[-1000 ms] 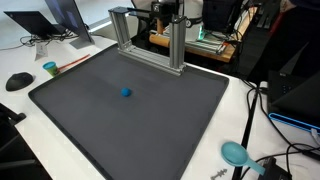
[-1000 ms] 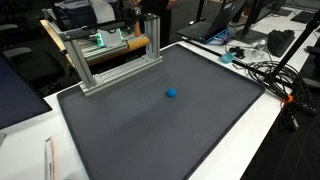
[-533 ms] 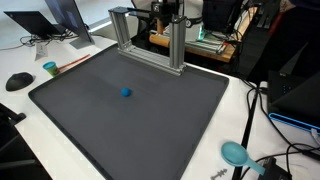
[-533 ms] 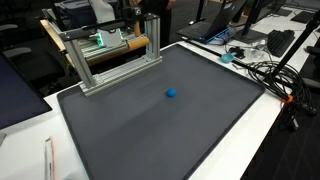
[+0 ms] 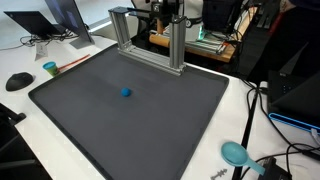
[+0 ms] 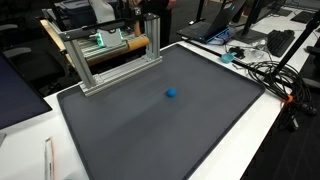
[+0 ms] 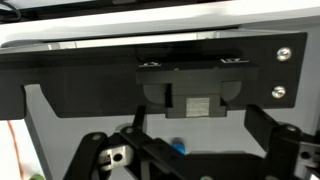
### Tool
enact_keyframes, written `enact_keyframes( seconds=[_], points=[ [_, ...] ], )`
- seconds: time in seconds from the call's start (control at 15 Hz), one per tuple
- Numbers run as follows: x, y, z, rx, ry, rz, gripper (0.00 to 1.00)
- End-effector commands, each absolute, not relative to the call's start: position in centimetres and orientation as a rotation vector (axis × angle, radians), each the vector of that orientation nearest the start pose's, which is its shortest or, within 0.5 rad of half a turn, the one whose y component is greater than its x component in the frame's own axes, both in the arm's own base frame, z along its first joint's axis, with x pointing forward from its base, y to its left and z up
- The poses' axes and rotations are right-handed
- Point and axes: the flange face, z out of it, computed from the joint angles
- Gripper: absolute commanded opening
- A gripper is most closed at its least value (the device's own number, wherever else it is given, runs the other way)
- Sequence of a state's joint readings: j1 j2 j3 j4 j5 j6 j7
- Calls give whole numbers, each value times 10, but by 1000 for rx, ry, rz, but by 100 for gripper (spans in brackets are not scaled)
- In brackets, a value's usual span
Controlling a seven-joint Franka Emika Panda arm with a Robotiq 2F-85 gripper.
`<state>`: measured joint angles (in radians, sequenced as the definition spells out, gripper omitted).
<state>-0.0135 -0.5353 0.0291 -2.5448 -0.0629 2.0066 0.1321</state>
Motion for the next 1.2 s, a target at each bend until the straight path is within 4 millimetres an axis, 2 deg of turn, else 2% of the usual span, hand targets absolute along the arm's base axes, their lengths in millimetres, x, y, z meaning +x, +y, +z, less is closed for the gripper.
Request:
enact_keyframes(
  seconds=[0.0,0.4,1.13],
  points=[
    [378,-4,445,-3216,121,3,100],
    [369,-9,439,-3188,130,15,100],
    [351,-2,451,-3162,142,-107,100]
  ],
)
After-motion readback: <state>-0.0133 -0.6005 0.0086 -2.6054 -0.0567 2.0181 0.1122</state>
